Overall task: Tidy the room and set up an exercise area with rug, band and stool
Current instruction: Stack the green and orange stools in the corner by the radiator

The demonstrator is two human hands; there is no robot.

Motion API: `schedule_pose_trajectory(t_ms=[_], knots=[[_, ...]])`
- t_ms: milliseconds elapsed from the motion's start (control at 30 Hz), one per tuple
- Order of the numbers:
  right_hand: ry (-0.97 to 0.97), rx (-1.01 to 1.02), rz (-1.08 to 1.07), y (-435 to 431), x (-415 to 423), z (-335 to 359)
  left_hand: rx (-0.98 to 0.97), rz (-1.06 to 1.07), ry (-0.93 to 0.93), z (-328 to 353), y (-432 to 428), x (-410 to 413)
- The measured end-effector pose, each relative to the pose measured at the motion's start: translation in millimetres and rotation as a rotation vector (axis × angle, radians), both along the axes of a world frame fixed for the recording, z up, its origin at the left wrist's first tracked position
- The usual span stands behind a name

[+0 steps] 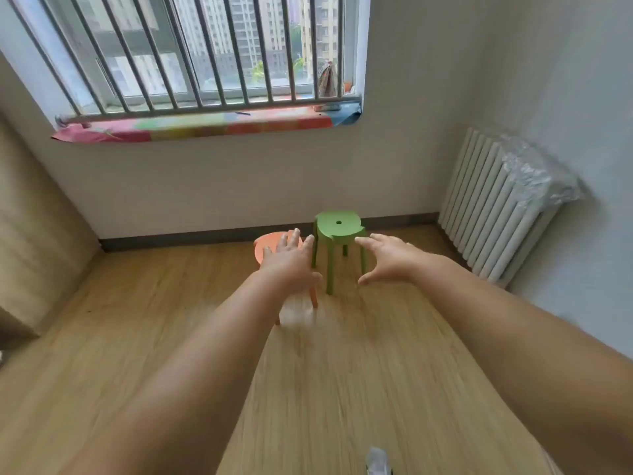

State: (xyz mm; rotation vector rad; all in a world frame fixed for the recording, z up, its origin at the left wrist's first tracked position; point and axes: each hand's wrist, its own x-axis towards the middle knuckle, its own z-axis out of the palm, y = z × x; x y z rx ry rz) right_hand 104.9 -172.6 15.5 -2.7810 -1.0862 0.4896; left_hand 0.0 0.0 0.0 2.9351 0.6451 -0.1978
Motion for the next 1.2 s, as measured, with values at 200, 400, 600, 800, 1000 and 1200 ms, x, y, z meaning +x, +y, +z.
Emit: schedule_pose_trajectory(t_ms=[200,400,600,800,1000,1200], knots=[[0.078,0.009,-0.028,30.7,97.4,-31.3,-0.007,0.044,0.061,-25.2,25.6,98.9],[0.097,-0.032,0.038,59.9,182.4,-49.2,-0.118,0.123,0.066,-56.4,47.6,188.0],[0.188,-0.024,0.014,108.9,259.9,-71.6,-0.209,0.157,0.124,-86.8,87.5,259.2],[0.219,-0.027,-0.022,183.6,352.0,-102.8,-0.281,0.182,0.169,-115.5,162.9,353.1],[0.329,-0.011,-0.171,244.5,436.8,-120.9,-0.31,0.104,0.235,-133.2,231.7,446.5],[0.41,0.039,-0.302,268.3,520.7,-133.4,-0.339,0.064,0.245,-154.1,277.3,557.6]])
